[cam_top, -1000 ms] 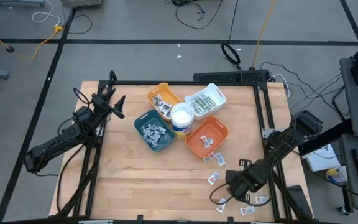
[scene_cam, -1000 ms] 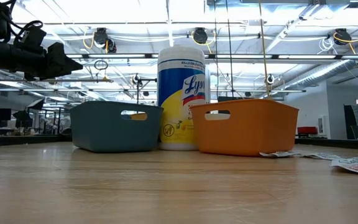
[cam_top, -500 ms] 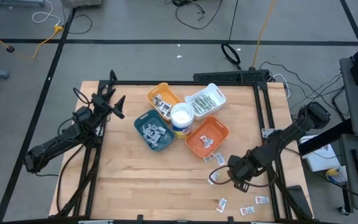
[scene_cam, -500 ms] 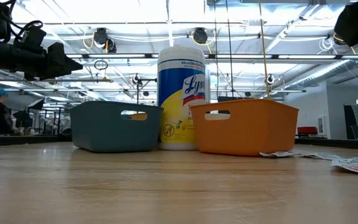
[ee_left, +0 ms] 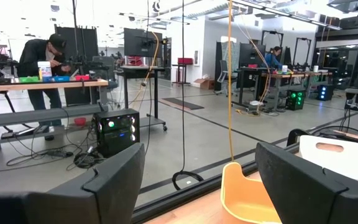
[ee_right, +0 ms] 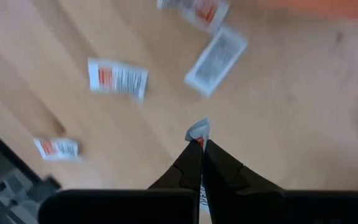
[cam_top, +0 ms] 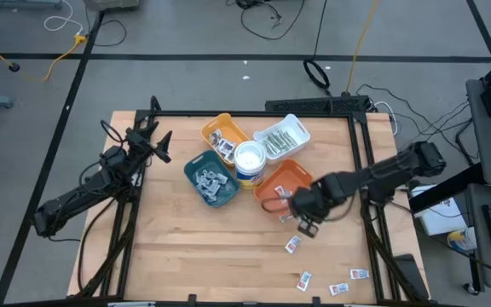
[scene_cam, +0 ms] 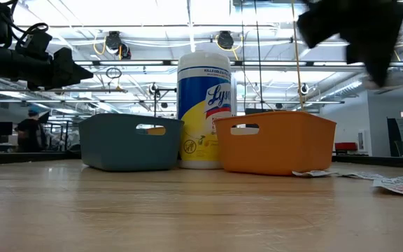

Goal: Pick & Place First Aid Supplies
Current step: Put the orange pad into the orange bin

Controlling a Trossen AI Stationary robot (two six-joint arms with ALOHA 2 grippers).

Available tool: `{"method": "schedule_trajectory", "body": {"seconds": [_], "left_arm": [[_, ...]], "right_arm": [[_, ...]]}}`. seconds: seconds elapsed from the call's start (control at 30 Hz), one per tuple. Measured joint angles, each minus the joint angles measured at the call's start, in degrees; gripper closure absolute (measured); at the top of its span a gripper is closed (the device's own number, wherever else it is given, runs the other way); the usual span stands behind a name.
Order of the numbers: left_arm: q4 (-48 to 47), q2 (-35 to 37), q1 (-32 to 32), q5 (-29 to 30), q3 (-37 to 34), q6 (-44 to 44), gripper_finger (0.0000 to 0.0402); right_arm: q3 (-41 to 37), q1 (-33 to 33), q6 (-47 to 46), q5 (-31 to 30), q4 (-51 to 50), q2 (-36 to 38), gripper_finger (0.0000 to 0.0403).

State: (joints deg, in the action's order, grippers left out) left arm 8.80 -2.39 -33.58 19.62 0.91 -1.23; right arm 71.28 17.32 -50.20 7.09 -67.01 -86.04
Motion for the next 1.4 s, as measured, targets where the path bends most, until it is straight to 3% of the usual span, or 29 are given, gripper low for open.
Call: {"method": "schedule_trajectory", "body": {"seconds": [0.27, 0.5, 0.83, 1.0, 1.2, 1.4], "left_arm": [[0.0, 0.0, 0.0, 0.0, 0.0, 0.0, 0.0094], [0.0, 0.0, 0.0, 0.0, 0.0, 0.0, 0.0094], [0.0, 0.0, 0.0, 0.0, 0.0, 0.0, 0.0094], [0.0, 0.0, 0.0, 0.0, 0.0, 0.0, 0.0094], [0.0, 0.0, 0.0, 0.0, 0.0, 0.0, 0.0094], [0.0, 0.0, 0.0, 0.0, 0.0, 0.0, 0.0094]], "right_arm": [[8.0, -11.9, 6.1, -0.1, -1.2, -5.1, 0.0403], [13.5, -17.6, 9.9, -2.3, -1.4, -9.9, 0.0403], [8.1, -14.3, 11.9, -12.8, 10.8, -12.6, 0.0403], [3.3, -12.7, 11.7, -13.5, 19.4, -12.6, 0.0403], [2.3, -12.8, 12.5, -14.6, 20.9, -12.6, 0.0401], [2.3, -12.9, 11.1, -13.0, 21.3, -12.5, 0.0361]]}}
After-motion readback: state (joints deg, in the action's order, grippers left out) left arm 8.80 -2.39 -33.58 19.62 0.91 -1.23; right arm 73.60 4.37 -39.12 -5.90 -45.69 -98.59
